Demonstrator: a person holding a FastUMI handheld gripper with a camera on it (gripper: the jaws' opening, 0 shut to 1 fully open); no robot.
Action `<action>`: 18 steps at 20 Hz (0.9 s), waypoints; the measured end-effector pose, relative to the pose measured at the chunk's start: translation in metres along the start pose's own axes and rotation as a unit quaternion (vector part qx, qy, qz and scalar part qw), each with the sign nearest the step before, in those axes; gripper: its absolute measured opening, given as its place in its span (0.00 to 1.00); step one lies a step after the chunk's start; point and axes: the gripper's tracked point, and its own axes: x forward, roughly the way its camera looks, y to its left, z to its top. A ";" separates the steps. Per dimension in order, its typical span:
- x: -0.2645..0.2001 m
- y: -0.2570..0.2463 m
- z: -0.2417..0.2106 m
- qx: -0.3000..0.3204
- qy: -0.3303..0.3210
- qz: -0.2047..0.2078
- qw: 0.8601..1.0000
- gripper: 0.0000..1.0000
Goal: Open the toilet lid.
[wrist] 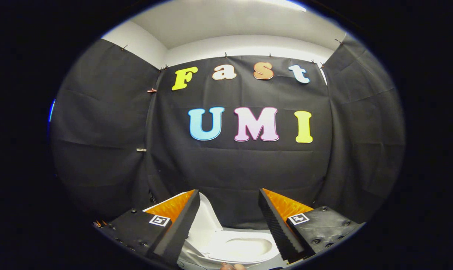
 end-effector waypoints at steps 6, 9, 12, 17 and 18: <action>-0.016 -0.021 0.002 -0.005 0.001 -0.020 1.000 0.98; -0.021 -0.026 0.007 0.000 -0.003 -0.022 1.000 0.98; -0.025 -0.025 0.009 -0.002 -0.006 -0.021 1.000 0.98; -0.026 -0.026 0.011 -0.005 -0.010 -0.027 1.000 0.98; -0.026 -0.026 0.011 -0.004 -0.011 -0.027 1.000 0.98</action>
